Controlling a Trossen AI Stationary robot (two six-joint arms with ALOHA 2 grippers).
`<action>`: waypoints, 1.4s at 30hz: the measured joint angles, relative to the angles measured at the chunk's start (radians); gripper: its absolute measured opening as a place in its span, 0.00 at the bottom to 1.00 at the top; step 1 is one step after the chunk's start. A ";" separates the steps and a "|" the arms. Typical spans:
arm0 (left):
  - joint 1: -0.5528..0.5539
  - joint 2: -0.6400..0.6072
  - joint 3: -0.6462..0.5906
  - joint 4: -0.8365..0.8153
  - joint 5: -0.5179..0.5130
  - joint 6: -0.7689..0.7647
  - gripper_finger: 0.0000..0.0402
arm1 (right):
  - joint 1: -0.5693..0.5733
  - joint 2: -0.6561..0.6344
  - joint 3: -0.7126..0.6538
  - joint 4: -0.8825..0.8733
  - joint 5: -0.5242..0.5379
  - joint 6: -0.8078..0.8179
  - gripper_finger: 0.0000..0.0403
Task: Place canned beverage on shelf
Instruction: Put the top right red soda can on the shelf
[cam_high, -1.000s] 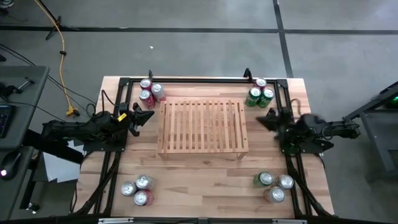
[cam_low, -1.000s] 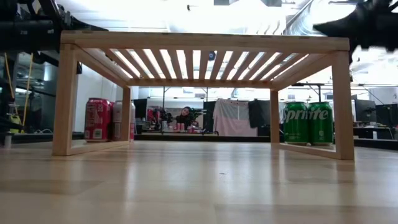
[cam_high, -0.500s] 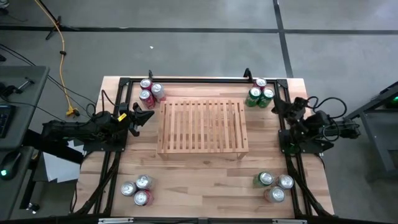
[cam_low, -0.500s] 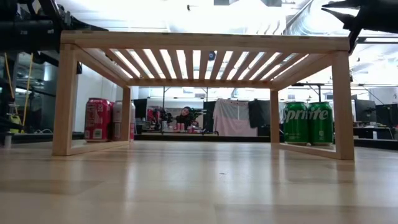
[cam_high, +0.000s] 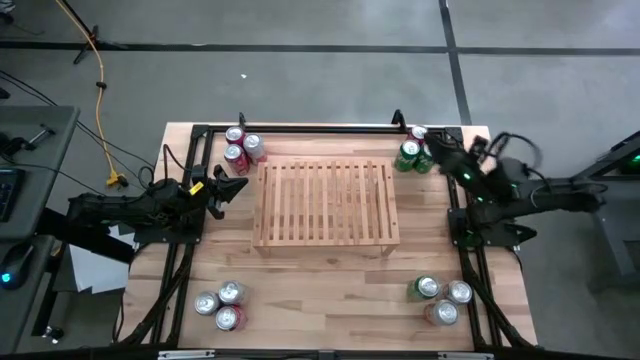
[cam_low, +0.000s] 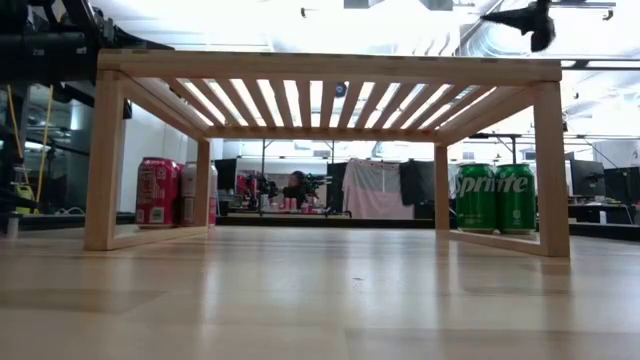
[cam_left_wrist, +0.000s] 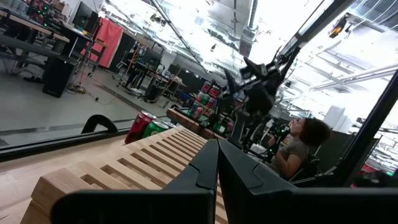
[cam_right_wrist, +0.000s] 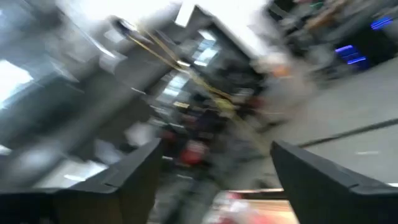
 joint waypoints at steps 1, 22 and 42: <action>0.000 0.000 0.000 0.000 0.000 0.000 0.01 | -0.030 0.047 0.064 -0.094 0.001 0.018 0.77; 0.000 0.000 0.000 0.000 0.000 0.000 0.01 | -0.810 0.886 0.735 -1.349 -0.620 0.032 0.83; 0.000 0.000 0.000 0.000 0.000 0.000 0.01 | -0.819 1.138 0.734 -1.414 -0.608 -0.021 0.82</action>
